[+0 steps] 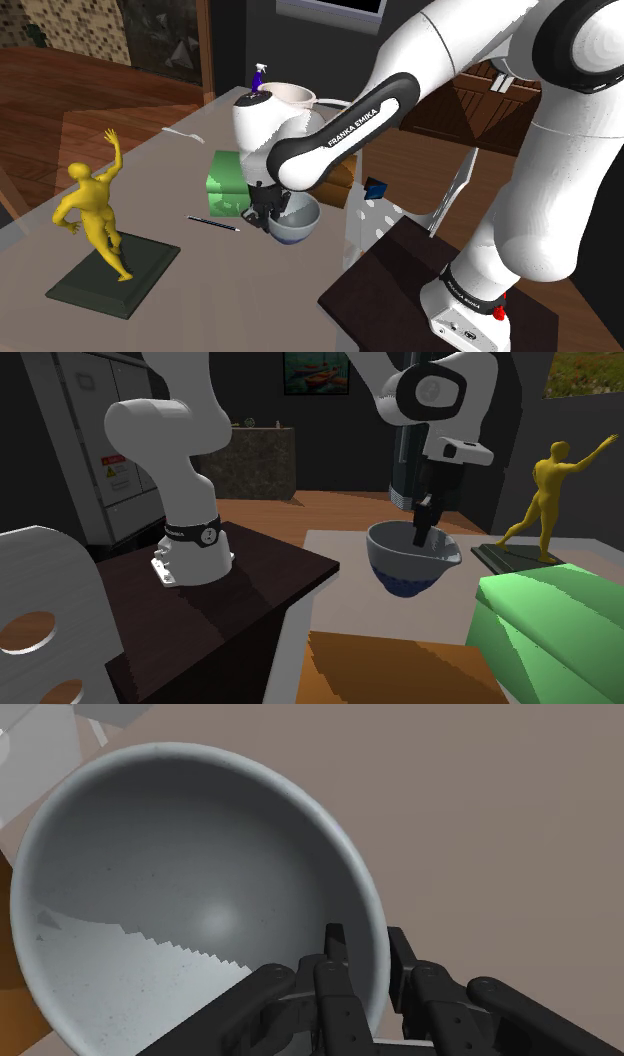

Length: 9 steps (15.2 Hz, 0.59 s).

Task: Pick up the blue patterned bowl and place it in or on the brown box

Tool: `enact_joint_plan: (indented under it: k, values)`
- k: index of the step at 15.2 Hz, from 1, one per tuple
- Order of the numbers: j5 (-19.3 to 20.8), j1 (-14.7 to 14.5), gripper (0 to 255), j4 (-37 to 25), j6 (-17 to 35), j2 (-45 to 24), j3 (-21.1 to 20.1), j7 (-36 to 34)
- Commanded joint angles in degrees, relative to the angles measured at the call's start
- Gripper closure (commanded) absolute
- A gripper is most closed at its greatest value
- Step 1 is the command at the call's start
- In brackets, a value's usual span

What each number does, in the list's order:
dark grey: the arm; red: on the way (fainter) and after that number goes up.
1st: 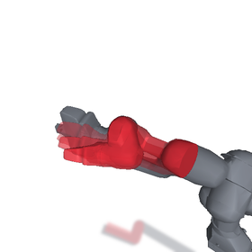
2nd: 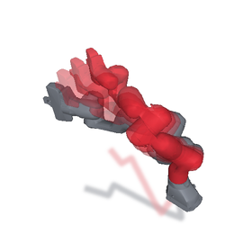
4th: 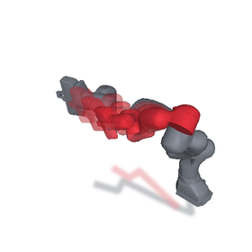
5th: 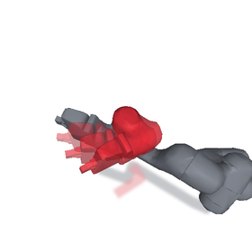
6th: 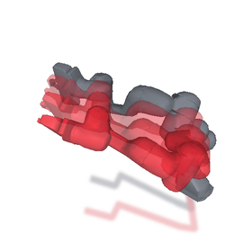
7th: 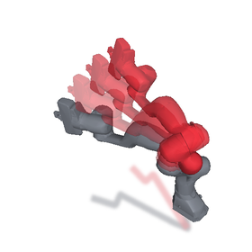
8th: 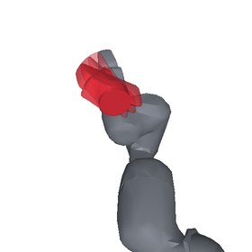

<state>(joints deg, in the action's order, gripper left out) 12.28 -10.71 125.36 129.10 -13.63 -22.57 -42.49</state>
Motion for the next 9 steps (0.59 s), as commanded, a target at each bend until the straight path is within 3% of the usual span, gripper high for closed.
enact_joint_plan:
  k: [1,9]
  values:
    - [-0.8,0.1,255,-0.4,-1.4,1.2,-0.3,0.5]
    - [-3.4,0.6,255,-2.0,-6.8,5.4,-1.0,2.6]
